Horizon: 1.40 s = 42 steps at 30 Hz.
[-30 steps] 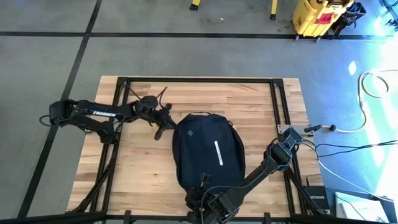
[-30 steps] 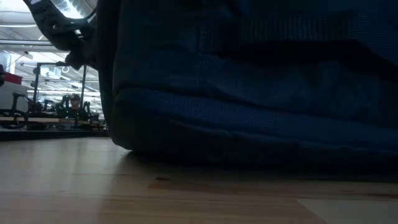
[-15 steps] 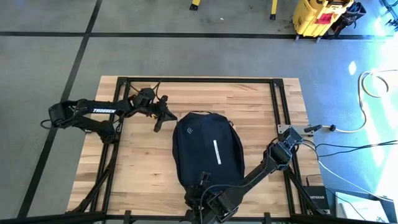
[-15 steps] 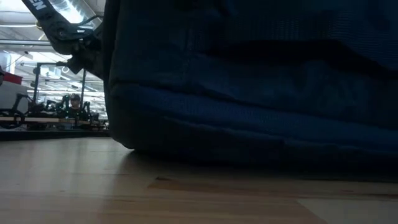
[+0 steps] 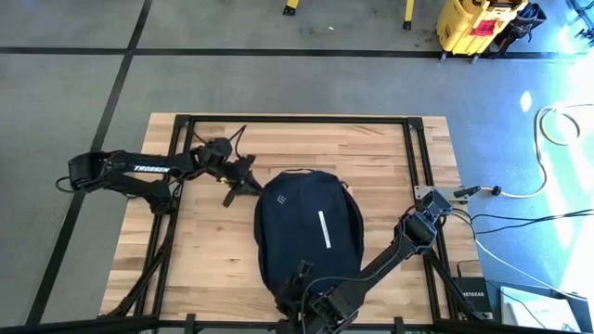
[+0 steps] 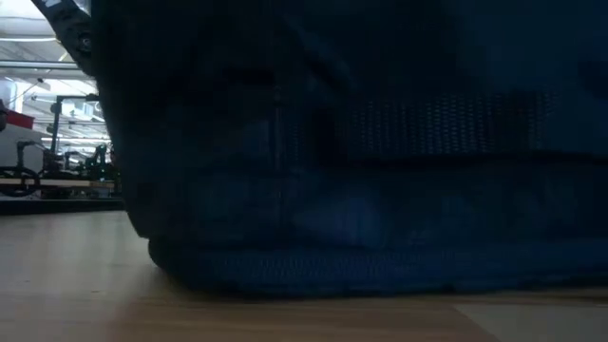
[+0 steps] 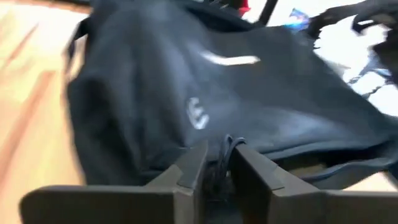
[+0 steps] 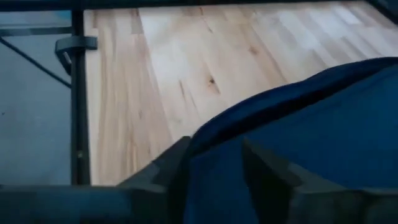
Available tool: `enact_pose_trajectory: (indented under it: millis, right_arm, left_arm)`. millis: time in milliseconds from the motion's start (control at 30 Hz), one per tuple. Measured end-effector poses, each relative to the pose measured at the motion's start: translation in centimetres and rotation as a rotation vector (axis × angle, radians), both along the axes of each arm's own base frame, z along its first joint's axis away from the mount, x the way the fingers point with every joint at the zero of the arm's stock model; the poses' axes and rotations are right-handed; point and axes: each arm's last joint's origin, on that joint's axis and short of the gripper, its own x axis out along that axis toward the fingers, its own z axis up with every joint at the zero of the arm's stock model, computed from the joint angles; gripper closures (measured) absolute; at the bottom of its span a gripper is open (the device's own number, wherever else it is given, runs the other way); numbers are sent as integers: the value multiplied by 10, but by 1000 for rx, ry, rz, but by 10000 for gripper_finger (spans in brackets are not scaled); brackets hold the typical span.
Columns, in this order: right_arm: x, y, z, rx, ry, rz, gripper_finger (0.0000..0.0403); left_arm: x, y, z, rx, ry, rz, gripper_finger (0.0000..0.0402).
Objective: Unpack backpack
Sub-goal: Open the black backpack
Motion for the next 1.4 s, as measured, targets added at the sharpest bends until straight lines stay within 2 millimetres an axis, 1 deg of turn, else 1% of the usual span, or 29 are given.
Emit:
enact_pose_trajectory:
  millis: [133, 267, 433, 533, 600, 733, 900, 1067, 1167, 1267, 1400]
  right_arm:
    - [0, -1, 1, -35, -22, -22, 215]
    - [0, -2, 1, -54, -32, -33, 182]
    - [0, -3, 1, -85, -38, -35, 171]
    - [-4, -4, 5, -98, -21, -35, 171]
    - [-9, -4, 11, -117, -28, -49, 171]
    - [-18, -5, 24, -157, -57, -70, 171]
    - [-29, -8, 23, -203, -8, -95, 171]
    - [-42, -19, 17, -267, 79, -161, 171]
    - [-48, -25, 15, -316, 129, -176, 171]
    - [-54, -30, 17, -343, 196, -180, 171]
    - [-62, -38, 26, -358, 286, -166, 171]
  left_arm:
    - [-3, -15, 15, 16, -68, -77, 319]
    - [-7, -35, 30, 58, -156, -182, 295]
    - [-13, -55, 43, 80, -234, -271, 265]
    - [-14, -70, 46, 78, -248, -319, 248]
    - [-12, -81, 44, 92, -227, -295, 240]
    - [-7, -106, 36, 185, -203, -225, 235]
    - [-6, -140, 36, 243, -263, -186, 235]
    - [0, -169, 27, 301, -314, -38, 235]
    - [7, -183, 15, 302, -327, -36, 235]
    - [20, -193, 4, 321, -322, -28, 235]
    - [42, -205, -8, 349, -283, -21, 235]
